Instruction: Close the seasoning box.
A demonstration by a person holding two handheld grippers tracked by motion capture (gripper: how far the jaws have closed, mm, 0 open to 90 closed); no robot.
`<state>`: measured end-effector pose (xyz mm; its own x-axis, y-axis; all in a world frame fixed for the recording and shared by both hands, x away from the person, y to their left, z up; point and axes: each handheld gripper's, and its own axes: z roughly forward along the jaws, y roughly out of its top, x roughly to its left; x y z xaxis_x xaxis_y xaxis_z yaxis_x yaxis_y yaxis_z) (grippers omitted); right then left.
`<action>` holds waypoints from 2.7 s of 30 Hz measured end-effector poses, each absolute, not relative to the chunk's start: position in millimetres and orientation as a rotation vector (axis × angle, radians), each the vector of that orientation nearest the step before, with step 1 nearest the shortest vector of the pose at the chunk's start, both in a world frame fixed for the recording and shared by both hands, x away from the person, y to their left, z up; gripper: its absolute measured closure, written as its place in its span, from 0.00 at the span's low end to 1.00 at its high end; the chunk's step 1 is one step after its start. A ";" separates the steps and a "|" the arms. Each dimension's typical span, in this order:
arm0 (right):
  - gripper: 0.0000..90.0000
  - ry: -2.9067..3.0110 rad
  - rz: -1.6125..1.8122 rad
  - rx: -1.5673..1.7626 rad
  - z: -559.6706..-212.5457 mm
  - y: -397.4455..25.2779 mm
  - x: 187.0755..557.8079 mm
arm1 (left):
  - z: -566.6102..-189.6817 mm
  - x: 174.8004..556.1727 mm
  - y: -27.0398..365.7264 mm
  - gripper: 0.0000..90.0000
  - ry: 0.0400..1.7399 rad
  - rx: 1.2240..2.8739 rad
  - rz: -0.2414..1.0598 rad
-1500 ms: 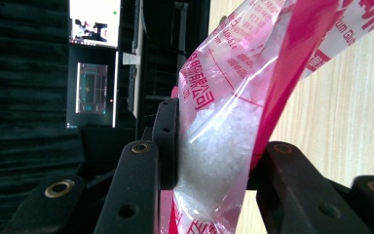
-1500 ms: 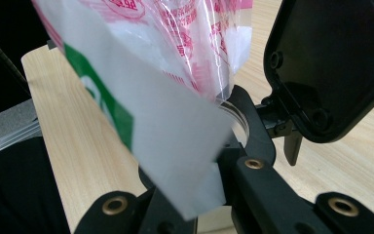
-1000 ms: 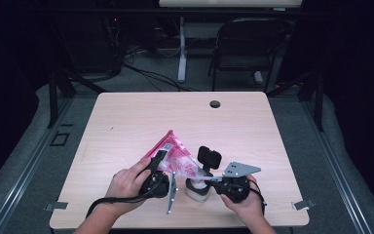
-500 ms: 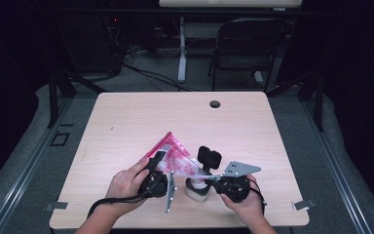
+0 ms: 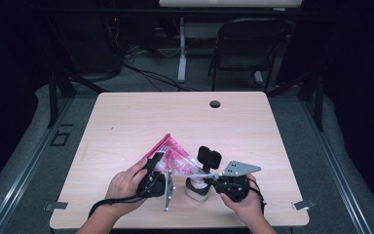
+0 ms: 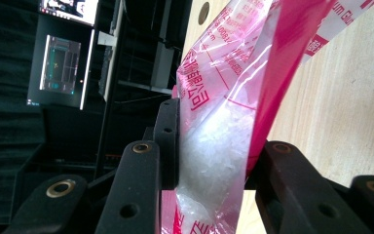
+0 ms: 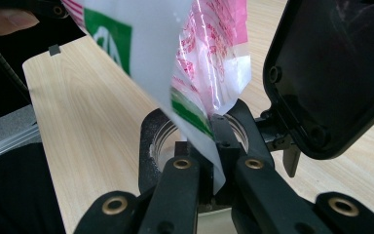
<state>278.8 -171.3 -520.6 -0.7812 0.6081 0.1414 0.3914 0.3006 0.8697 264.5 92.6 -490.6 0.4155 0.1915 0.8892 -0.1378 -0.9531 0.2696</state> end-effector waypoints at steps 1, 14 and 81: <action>1.00 2.350 1.482 0.921 -520.7 -171.1 278.9 | -491.0 265.2 93.0 0.79 0.052 2.372 1.543; 1.00 2.349 1.486 0.914 -520.1 -170.6 281.1 | -500.9 267.3 97.2 0.78 0.127 2.393 1.474; 1.00 2.328 1.528 0.893 -516.9 -158.4 286.8 | -556.2 283.2 115.5 0.81 0.506 2.331 0.936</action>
